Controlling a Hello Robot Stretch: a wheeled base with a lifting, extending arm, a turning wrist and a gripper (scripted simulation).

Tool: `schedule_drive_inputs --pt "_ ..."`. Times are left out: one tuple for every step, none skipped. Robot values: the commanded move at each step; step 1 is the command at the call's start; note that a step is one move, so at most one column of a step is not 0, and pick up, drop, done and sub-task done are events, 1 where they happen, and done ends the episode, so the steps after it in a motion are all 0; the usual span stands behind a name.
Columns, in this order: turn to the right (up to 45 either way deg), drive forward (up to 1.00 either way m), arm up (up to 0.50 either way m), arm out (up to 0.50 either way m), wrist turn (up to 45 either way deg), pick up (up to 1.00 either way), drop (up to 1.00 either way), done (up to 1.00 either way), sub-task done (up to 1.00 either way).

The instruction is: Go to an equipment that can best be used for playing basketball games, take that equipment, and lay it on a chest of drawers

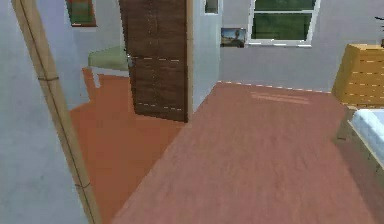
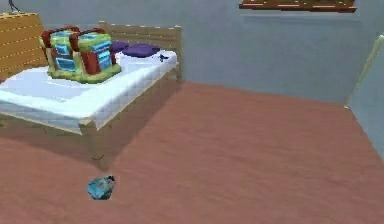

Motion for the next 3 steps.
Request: schedule_drive_inputs --pt "0.0 0.8 0.0 0.0 0.0 0.0 0.0 0.0 0.0" --pt "-24.0 0.0 0.0 0.0 0.0 0.0 0.0 0.0 0.0" --pt "0.0 0.7 0.0 0.0 0.0 0.0 0.0 0.0 0.0"
